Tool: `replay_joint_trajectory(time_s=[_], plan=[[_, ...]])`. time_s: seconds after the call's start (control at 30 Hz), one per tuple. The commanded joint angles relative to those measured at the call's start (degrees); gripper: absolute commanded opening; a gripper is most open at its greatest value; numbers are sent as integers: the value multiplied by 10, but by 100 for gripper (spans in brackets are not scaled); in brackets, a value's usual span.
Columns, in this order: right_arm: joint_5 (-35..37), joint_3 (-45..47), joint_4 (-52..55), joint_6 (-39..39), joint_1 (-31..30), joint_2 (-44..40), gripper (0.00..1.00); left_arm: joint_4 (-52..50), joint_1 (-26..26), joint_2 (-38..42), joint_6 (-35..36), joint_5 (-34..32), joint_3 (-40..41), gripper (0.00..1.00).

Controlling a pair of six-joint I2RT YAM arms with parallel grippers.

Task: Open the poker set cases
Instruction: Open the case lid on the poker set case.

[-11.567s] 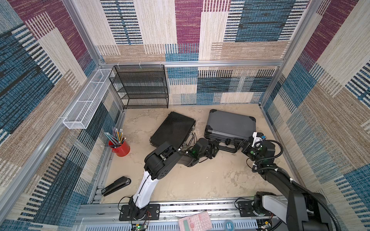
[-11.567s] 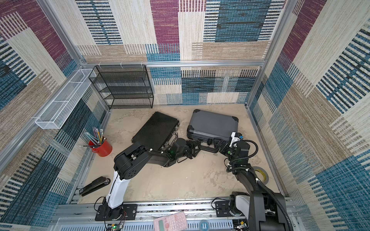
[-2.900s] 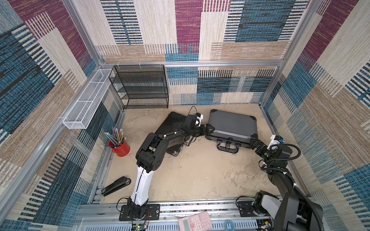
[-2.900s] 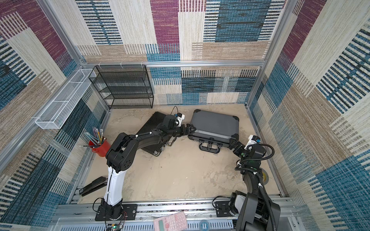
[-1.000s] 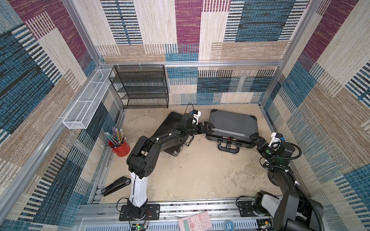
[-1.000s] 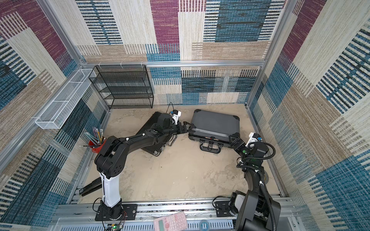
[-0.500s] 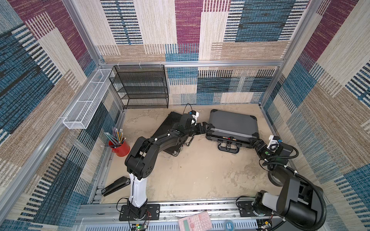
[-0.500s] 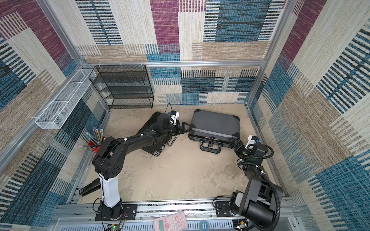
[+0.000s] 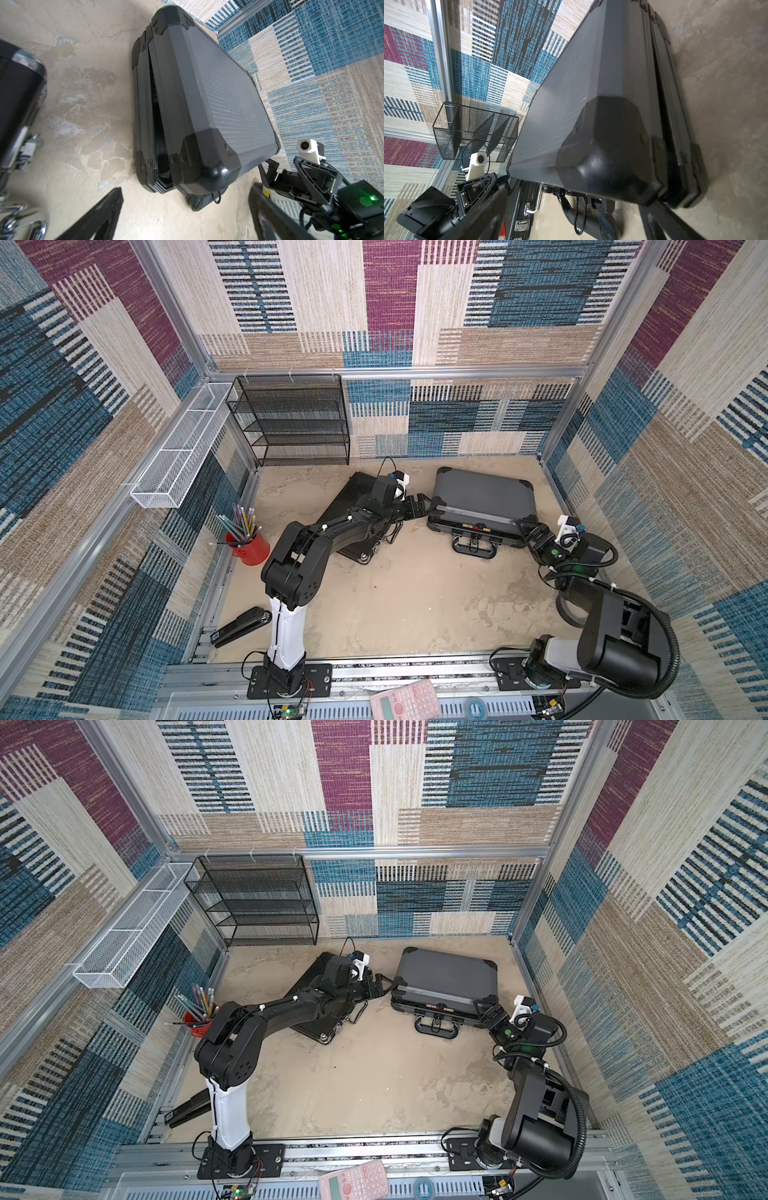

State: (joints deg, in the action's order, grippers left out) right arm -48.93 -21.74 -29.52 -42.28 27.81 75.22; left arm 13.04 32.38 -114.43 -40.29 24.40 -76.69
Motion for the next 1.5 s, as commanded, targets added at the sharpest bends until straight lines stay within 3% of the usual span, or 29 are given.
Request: replay_joint_trajectory(time_s=[0.0, 0.23, 0.5, 0.97, 1.47], plan=[[-27, 0, -70, -44, 0, -5, 99, -2, -1, 4, 35, 4, 3, 96], [-29, -30, -65, -74, -7, -38, 99, 5, -1, 7, 50, 0, 13, 95], [-19, -85, -55, -79, -21, -21, 99, -51, 1, 8, 115, -25, 13, 90], [34, -191, -21, -59, -72, 33, 99, -215, 30, -76, 228, -93, -125, 78], [50, -226, -19, -58, -87, 56, 99, -275, 51, -158, 260, -130, -230, 66]])
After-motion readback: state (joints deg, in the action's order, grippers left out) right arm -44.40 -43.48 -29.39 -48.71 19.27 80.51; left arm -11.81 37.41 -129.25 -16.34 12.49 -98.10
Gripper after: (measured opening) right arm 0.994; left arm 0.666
